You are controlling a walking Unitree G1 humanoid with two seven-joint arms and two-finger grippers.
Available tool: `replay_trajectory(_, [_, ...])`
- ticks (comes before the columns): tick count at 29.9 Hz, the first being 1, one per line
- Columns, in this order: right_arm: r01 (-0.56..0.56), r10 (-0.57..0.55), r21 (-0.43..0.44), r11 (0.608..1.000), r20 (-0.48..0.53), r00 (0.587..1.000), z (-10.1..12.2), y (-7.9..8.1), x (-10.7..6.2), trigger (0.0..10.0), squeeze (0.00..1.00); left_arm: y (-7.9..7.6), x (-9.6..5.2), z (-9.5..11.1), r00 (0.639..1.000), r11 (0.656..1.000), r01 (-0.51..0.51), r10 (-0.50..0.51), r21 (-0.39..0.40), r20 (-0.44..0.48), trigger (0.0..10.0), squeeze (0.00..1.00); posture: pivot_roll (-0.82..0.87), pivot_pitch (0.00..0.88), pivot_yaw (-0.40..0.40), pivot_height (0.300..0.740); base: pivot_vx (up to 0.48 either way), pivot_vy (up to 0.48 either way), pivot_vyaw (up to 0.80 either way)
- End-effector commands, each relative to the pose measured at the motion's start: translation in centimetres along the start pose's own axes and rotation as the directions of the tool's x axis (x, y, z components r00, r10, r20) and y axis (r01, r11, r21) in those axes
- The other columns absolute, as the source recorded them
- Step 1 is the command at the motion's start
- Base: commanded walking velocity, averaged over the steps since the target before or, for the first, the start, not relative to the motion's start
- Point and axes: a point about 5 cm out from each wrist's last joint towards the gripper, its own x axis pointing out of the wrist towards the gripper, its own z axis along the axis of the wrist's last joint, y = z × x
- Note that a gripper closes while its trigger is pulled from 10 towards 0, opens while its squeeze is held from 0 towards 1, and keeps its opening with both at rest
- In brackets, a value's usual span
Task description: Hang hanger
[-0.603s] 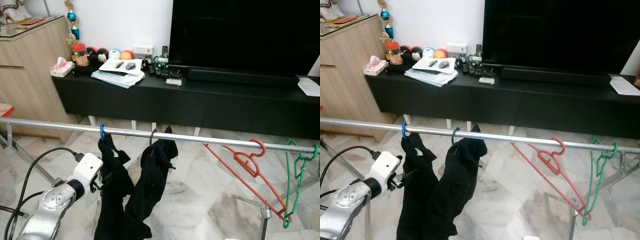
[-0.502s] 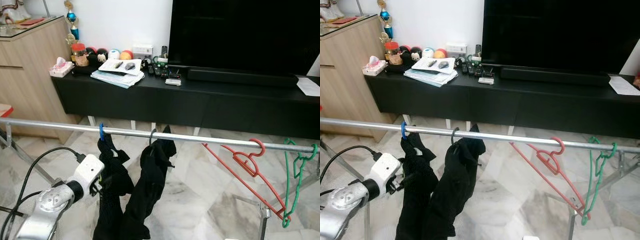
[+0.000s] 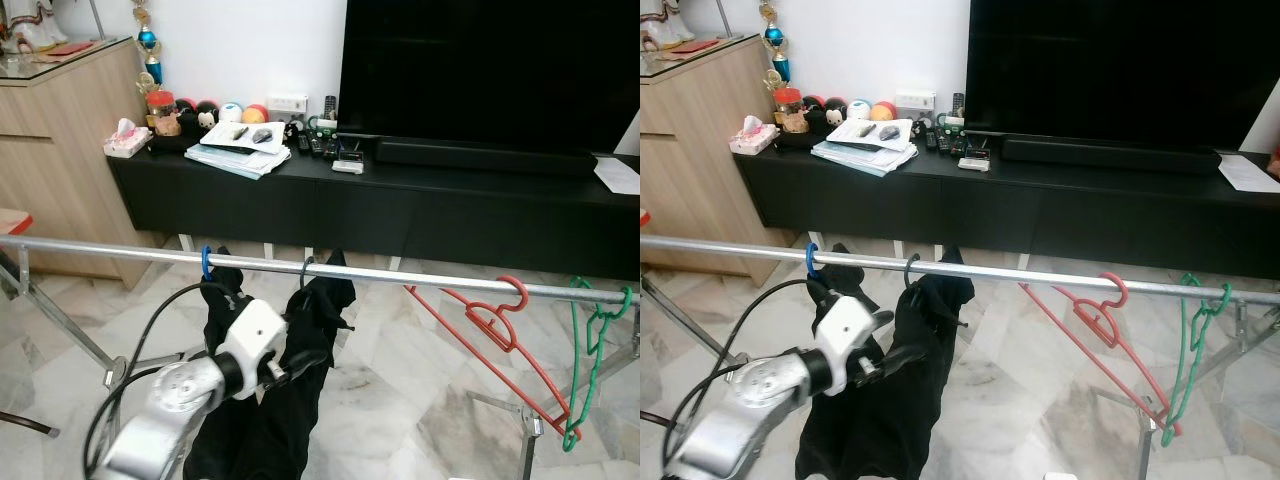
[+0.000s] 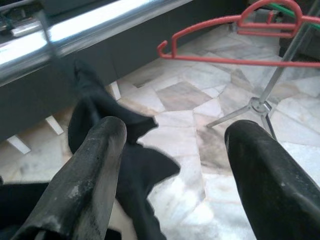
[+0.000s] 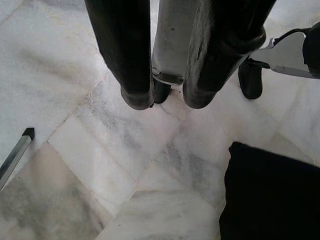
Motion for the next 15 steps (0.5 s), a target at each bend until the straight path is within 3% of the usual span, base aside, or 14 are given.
replay_trajectory(1, [0.003,-0.003,0.014,1.000,-0.004,1.000,0.0,0.0,0.0,10.0,0.00,0.1,1.1,-0.5,0.998,0.999,-0.005,0.008,0.040,-0.065,10.0,0.00,0.09,0.000,-0.036,0.740,0.000,0.000,0.00])
replay_trajectory(3, [0.004,-0.004,0.013,1.000,-0.003,1.000,0.1,0.0,0.0,10.0,0.00,-0.1,2.6,-1.2,0.991,0.995,-0.006,0.020,0.100,-0.134,10.0,0.00,0.08,0.000,-0.040,0.740,0.000,0.000,0.00])
replay_trajectory(5, [0.010,-0.010,0.017,1.000,-0.002,1.000,0.1,-0.1,0.0,10.0,0.00,0.2,3.7,-1.7,0.980,0.996,-0.072,0.079,0.043,-0.183,10.0,0.00,0.08,0.000,-0.042,0.740,0.000,0.000,0.00])
replay_trajectory(8, [0.016,-0.016,0.020,1.000,0.003,1.000,0.3,-0.2,0.0,10.0,0.00,0.2,5.1,-2.0,0.960,0.989,-0.135,0.145,0.058,-0.239,10.0,0.00,0.06,0.000,-0.055,0.740,0.000,0.000,0.00])
replay_trajectory(11, [0.019,-0.020,0.013,1.000,0.005,1.000,0.5,-0.3,0.0,10.0,0.00,-0.1,5.9,-2.0,0.954,0.984,-0.156,0.173,0.086,-0.243,10.0,0.00,0.05,0.000,-0.069,0.740,0.000,0.000,0.00])
replay_trajectory(15, [0.027,-0.027,0.011,1.000,0.004,1.000,0.5,-0.7,0.0,10.0,0.00,-0.1,7.0,-2.2,0.939,0.972,-0.228,0.233,0.052,-0.253,10.0,0.00,0.05,0.000,-0.103,0.740,0.000,0.000,0.00])
